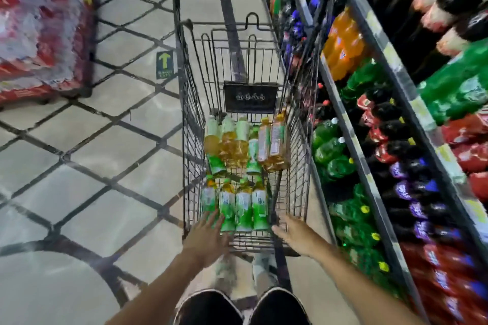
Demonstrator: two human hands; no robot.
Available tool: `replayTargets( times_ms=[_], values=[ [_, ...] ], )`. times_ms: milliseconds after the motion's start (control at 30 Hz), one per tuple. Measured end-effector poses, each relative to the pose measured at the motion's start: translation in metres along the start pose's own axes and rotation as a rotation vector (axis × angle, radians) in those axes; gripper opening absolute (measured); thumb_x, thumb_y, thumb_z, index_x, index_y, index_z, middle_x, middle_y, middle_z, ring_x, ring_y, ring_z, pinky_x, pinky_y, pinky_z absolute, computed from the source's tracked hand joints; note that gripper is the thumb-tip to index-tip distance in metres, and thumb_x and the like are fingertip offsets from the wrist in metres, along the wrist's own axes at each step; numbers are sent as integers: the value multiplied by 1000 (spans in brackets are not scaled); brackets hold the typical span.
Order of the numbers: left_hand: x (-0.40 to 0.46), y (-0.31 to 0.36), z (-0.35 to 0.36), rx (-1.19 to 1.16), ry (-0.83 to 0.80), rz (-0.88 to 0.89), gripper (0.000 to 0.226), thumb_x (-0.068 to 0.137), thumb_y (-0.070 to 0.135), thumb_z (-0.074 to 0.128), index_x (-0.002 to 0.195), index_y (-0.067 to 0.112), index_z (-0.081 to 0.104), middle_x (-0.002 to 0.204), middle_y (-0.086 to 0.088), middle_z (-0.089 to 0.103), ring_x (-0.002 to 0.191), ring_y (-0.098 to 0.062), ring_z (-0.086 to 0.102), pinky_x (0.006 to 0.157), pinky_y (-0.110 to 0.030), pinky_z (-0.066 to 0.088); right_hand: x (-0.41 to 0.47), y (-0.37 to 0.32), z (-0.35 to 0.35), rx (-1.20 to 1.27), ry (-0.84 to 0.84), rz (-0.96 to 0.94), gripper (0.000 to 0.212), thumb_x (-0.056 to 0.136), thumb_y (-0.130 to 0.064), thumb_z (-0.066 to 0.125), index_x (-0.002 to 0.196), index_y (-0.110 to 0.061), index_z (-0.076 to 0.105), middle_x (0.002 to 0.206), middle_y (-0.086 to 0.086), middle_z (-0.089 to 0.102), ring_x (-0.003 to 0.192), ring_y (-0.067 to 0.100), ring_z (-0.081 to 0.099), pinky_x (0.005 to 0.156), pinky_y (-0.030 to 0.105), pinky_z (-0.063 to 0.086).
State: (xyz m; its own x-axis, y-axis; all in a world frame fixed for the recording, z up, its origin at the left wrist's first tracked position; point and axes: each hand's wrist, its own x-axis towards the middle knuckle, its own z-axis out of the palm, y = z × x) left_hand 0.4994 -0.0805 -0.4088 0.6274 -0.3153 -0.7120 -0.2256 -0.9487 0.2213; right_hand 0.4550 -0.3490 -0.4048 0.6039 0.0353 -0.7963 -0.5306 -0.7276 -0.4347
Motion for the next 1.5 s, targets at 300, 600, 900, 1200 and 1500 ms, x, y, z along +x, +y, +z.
replayTargets(
  times_ms=[300, 600, 900, 1200, 1500],
  values=[
    [119, -28, 69, -20, -149, -40, 76, 104, 60, 24, 163, 16, 7, 171, -8, -9, 158, -29, -2, 127, -41, 10, 122, 31, 65, 177, -7, 139, 66, 98, -47, 57, 152, -13, 38, 151, 9, 47, 135, 24, 49, 106, 30, 39],
    [162, -34, 104, -167, -153, -57, 77, 104, 55, 38, 163, 24, -1, 168, 1, -23, 157, -31, -2, 124, -44, 11, 203, 48, 84, 355, 128, 245, 64, 103, -38, 53, 157, -15, 27, 152, 7, 45, 126, 19, 53, 96, 29, 40],
    [173, -33, 114, -434, 38, -135, 76, 100, 29, 57, 160, 13, 13, 164, -6, 6, 146, -34, 33, 112, -46, 43, 249, 51, 121, 526, 229, 287, 46, 95, -41, 64, 134, -19, 53, 121, -1, 64, 97, 18, 67, 66, 26, 52],
    [194, -32, 110, -506, 99, -229, 69, 101, 11, 53, 158, -1, 16, 159, -22, 23, 149, -37, 26, 123, -44, 27, 235, 60, 103, 495, 270, 431, 28, 88, -31, 77, 90, -14, 55, 75, -12, 51, 62, -3, 49, 43, 9, 33],
    [222, -21, 113, -562, 111, -376, 79, 96, 17, 67, 156, 6, 17, 152, -21, 39, 132, -38, 52, 104, -46, 49, 238, 64, 110, 565, 274, 367, 55, 92, -26, 73, 135, -6, 45, 114, 4, 64, 91, 17, 57, 49, 5, 39]
  ],
)
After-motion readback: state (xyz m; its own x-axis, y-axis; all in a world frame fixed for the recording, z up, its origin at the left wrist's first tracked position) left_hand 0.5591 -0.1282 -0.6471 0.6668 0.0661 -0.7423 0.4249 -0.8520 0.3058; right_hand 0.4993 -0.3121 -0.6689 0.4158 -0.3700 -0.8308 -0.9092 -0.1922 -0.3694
